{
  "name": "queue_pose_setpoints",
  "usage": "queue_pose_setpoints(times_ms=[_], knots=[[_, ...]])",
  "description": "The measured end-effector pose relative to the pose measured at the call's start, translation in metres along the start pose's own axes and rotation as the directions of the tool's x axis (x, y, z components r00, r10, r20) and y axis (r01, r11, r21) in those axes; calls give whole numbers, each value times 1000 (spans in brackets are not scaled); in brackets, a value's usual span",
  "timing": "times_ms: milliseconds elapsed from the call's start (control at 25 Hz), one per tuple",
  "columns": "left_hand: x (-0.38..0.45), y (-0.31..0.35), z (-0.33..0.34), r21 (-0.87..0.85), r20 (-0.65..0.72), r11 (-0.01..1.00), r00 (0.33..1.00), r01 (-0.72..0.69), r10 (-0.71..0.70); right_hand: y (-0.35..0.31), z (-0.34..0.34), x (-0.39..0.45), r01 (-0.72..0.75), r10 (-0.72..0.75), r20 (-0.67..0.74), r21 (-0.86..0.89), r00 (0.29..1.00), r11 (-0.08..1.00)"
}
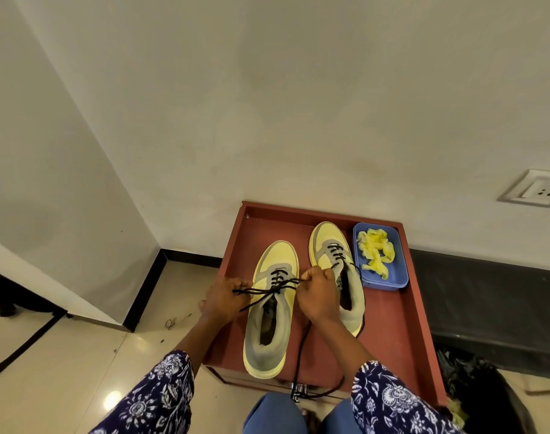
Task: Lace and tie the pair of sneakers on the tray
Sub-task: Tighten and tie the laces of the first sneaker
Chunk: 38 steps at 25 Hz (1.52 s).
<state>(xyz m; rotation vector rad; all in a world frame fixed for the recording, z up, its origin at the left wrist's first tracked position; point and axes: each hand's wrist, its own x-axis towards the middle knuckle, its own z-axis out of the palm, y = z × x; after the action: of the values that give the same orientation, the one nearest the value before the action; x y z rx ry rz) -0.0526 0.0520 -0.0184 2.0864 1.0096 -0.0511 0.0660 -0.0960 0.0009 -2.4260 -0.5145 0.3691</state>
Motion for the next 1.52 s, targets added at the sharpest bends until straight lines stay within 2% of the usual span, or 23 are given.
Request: queue_pose_setpoints(times_ms=[80, 160, 240, 320, 560, 720, 920, 1120, 1240, 1400, 1520], knots=[[-4, 8, 1, 76, 36, 994, 996, -83, 80, 0, 1, -2, 86, -85, 52, -18, 995, 996], [-7, 18, 4, 84, 41, 984, 987, -158, 155, 2, 6, -2, 178, -168, 164, -48, 972, 983], [-11, 29, 5, 110, 16, 967, 973, -230, 229, 3, 10, -2, 230, -200, 253, -97, 947, 968], [-9, 31, 7, 105, 0, 966, 971, -237, 238, 3, 11, -1, 249, -203, 287, -132, 936, 960], [-4, 32, 11, 169, 62, 968, 982, -185, 177, -3, 10, -3, 282, -209, 313, -210, 927, 936], [-5, 34, 16, 234, 48, 962, 990, -138, 131, -8, 8, -6, 306, -206, 304, -334, 930, 892], [-5, 37, 21, 201, 21, 975, 996, -92, 89, -12, 5, -8, 281, -171, 289, -398, 942, 874], [-4, 34, 19, 122, 32, 990, 998, -64, 61, -11, 7, -13, 247, -150, 256, -407, 955, 879], [-2, 27, 14, 40, 57, 994, 994, -97, 95, -9, 7, -10, 278, -184, 262, -384, 947, 881], [-5, 11, 3, 267, -42, 948, 980, -174, 192, -2, 5, 1, 360, -301, 314, -148, 900, 921], [-12, -2, 7, 309, -72, 878, 912, -364, 403, 3, 14, 4, 433, -365, 382, -109, 849, 895]])
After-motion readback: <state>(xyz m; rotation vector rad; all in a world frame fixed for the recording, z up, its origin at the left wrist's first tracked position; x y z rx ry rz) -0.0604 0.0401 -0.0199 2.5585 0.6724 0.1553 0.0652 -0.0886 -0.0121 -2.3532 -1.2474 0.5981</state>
